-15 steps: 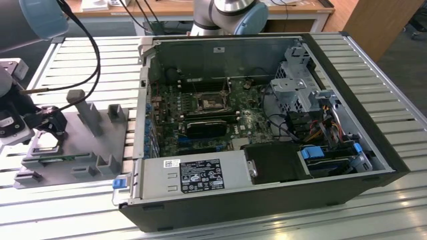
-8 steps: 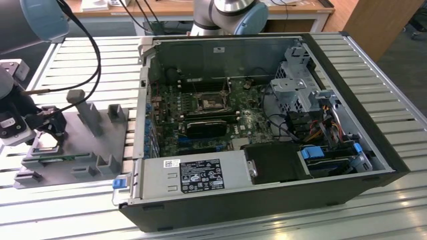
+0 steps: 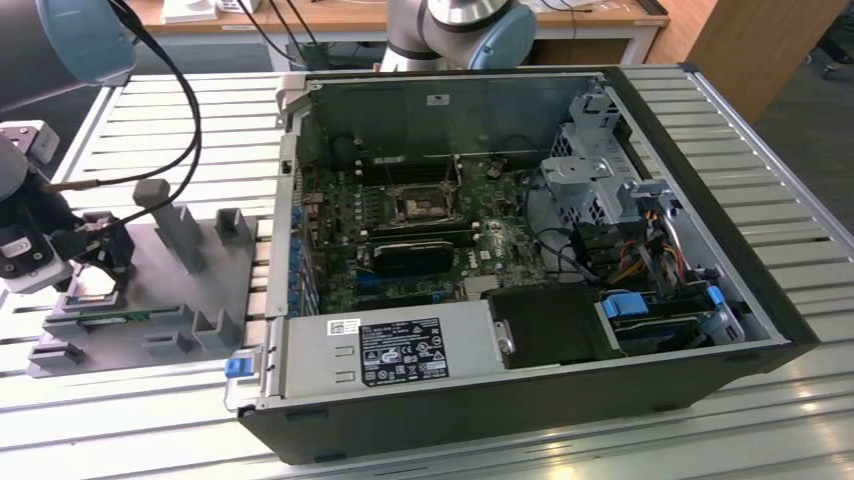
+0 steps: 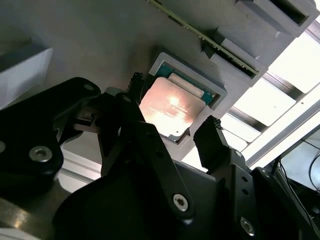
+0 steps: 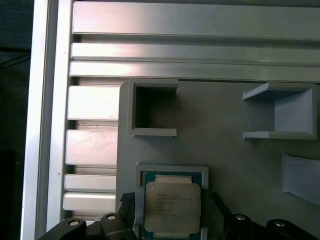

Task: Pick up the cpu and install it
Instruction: 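Pick up the cpu and move it towards the insertion slot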

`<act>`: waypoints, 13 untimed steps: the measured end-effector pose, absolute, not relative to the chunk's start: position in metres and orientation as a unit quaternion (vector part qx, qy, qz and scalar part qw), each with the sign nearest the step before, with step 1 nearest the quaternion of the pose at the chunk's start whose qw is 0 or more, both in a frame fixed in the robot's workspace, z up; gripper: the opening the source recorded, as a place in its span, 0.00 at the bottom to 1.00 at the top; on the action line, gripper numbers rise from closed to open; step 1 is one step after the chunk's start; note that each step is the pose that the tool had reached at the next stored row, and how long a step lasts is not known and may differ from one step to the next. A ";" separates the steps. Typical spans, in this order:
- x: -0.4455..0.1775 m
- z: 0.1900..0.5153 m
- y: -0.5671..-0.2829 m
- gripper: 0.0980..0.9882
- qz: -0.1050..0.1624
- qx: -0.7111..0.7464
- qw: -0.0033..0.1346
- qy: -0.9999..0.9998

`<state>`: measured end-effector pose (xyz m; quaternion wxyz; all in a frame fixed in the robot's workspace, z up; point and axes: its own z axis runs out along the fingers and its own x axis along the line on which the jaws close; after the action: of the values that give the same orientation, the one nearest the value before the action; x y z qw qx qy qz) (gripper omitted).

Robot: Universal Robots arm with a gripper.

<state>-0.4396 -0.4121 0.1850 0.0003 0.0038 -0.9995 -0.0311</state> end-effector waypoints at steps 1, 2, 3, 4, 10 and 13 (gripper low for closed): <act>-0.440 0.185 -0.412 0.67 -0.031 0.004 0.000 -1.000; -0.440 0.184 -0.412 0.67 -0.031 0.004 0.000 -1.000; -0.440 0.184 -0.412 0.67 -0.031 0.004 0.000 -1.000; -0.440 0.184 -0.412 0.67 -0.031 0.004 0.000 -1.000; -0.440 0.183 -0.412 0.56 -0.031 0.004 0.000 -1.000; -0.440 0.183 -0.412 0.50 -0.031 0.004 0.000 -1.000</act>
<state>-0.4397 -0.4117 0.1833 0.0003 0.0038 -0.9995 -0.0311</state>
